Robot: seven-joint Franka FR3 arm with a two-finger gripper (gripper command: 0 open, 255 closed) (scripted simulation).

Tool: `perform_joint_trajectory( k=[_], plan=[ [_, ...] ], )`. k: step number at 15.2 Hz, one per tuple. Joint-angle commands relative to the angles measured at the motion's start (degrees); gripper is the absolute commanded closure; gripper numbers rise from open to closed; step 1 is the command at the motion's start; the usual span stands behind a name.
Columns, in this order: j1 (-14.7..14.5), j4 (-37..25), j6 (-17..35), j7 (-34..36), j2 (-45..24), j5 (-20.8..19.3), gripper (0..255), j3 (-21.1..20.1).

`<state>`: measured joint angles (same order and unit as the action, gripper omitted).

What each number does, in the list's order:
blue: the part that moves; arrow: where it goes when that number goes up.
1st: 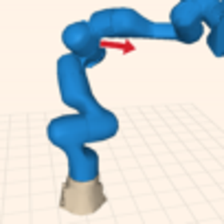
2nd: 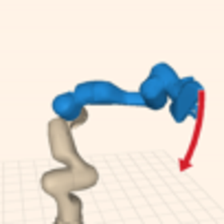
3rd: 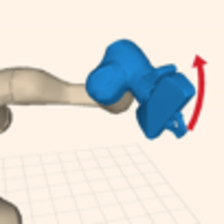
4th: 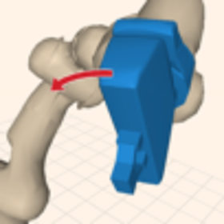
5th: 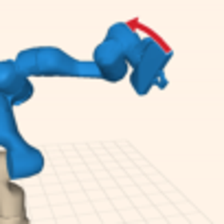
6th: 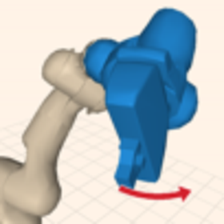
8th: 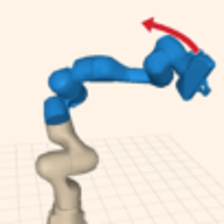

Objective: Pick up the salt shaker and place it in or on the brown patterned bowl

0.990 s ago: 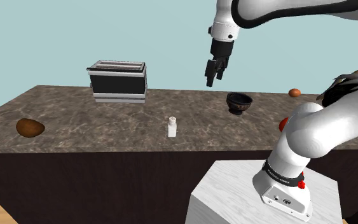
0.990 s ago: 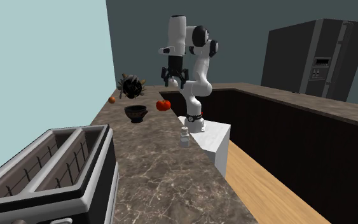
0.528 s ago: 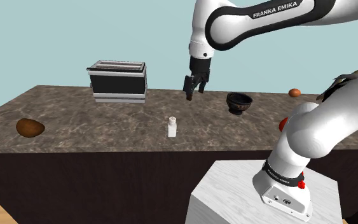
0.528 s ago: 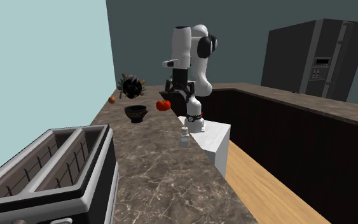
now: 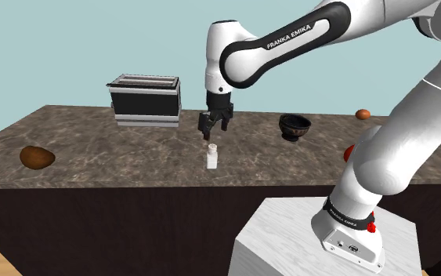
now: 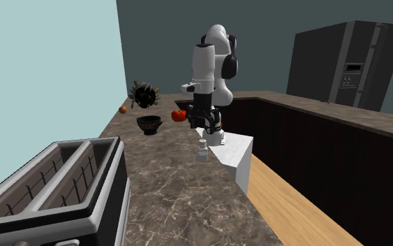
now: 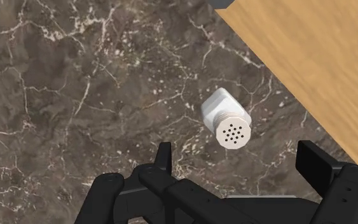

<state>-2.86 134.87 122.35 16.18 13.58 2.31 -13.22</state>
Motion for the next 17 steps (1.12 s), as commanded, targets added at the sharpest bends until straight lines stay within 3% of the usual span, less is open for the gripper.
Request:
perform_joint_trajectory(
  k=[1,8,16,17],
  plan=[
    [-0.19,0.28,2.54,1.27,-2.29,-0.14,0,-0.68],
    [-0.08,2.85,7.91,1.82,-5.15,-0.82,0,-0.95],
    [-0.08,2.85,7.91,1.82,-5.15,-0.82,0,-0.95],
    [-0.08,2.85,7.91,1.82,-5.15,-0.82,255,-0.95]
  ],
)
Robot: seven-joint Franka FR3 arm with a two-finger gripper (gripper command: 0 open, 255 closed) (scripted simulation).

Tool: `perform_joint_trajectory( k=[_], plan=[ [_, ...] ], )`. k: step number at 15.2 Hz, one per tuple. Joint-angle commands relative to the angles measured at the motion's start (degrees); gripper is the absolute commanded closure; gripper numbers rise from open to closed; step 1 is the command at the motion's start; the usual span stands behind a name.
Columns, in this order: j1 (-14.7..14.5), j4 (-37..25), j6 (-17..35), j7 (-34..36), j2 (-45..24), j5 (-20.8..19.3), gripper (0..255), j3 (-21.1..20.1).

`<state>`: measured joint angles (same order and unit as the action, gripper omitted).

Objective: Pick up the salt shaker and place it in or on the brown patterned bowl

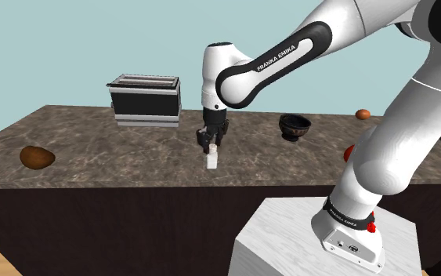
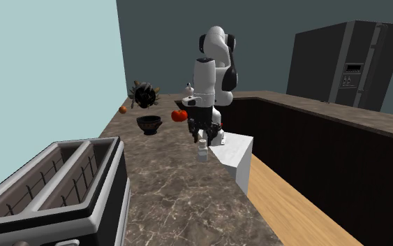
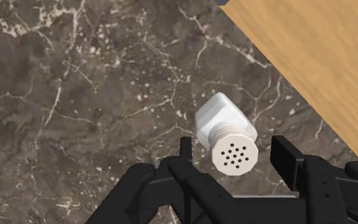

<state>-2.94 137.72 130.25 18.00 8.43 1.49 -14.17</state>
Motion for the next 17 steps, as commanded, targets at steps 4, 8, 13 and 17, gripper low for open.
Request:
perform_joint_trajectory(
  k=[4,8,13,17],
  plan=[
    [0.00,0.01,0.00,0.00,0.01,0.00,255,0.00],
    [0.00,0.01,0.01,0.00,0.00,0.00,255,0.00],
    [-0.05,-1.55,-3.27,-0.38,1.76,0.43,255,0.18],
    [-0.09,-3.30,-6.53,-0.69,3.30,0.75,255,0.37]
  ],
)
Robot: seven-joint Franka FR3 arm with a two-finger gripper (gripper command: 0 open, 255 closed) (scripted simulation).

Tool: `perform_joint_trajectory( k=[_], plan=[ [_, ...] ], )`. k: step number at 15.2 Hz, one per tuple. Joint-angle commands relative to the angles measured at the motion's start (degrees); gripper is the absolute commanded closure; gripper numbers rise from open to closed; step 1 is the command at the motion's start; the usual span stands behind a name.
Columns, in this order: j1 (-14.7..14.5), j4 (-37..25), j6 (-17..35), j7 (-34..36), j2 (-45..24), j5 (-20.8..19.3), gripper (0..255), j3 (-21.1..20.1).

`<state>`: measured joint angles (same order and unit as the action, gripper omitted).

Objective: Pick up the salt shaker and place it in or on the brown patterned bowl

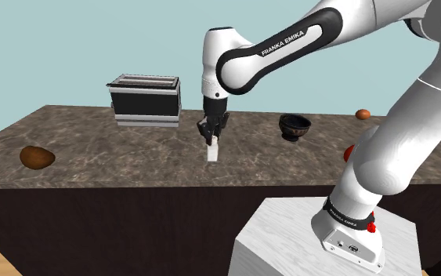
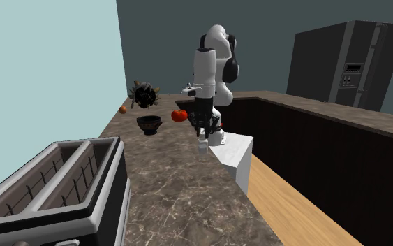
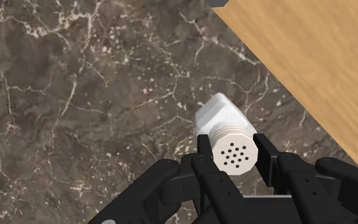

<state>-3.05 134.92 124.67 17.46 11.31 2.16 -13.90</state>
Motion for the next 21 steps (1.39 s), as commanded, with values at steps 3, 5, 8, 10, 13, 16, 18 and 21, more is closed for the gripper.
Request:
perform_joint_trajectory(
  k=[3,5,8,10,13,16,18,21],
  plan=[
    [0.01,-1.93,-3.36,-0.35,1.43,0.26,255,0.24],
    [0.00,-2.94,-4.96,-0.45,2.03,0.36,255,0.34],
    [0.00,-4.55,-7.35,-0.59,2.83,0.47,255,0.48],
    [0.01,-5.69,-8.94,-0.67,3.29,0.53,255,0.58],
    [0.03,-7.47,-11.30,-0.77,3.88,0.59,255,0.71],
    [0.05,-9.35,-13.65,-0.85,4.35,0.62,255,0.83],
    [0.07,-10.67,-15.21,-0.90,4.60,0.63,255,0.91],
    [0.11,-12.72,-17.53,-0.94,4.87,0.63,255,1.02]
  ],
)
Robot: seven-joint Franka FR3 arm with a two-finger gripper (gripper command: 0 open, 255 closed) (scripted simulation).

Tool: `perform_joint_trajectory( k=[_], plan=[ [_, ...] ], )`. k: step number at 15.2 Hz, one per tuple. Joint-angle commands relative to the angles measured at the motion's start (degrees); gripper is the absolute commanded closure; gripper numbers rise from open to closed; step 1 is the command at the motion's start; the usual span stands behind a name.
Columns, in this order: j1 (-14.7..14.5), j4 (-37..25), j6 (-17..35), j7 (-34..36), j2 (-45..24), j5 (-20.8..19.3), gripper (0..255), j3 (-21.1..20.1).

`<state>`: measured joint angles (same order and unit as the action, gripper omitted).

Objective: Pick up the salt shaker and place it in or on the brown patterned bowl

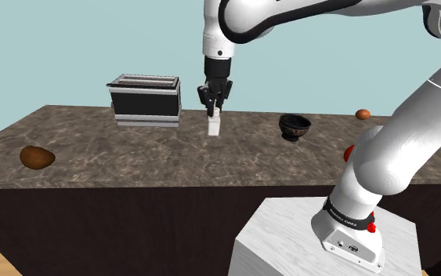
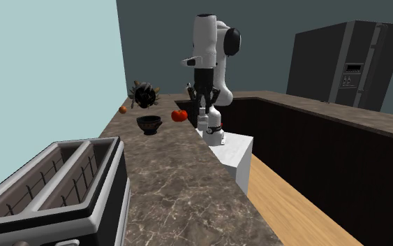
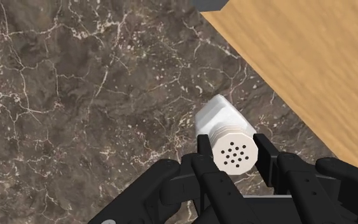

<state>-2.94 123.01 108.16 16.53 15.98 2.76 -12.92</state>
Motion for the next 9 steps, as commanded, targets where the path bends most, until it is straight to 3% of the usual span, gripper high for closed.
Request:
perform_joint_trajectory(
  k=[1,4,9],
  plan=[
    [0.01,-1.53,-1.80,-0.02,0.26,0.02,255,0.07],
    [0.05,-3.35,-3.73,-0.04,0.37,-0.01,255,0.15],
    [2.14,1.56,-4.91,-6.77,6.39,-0.44,255,4.84]
  ],
)
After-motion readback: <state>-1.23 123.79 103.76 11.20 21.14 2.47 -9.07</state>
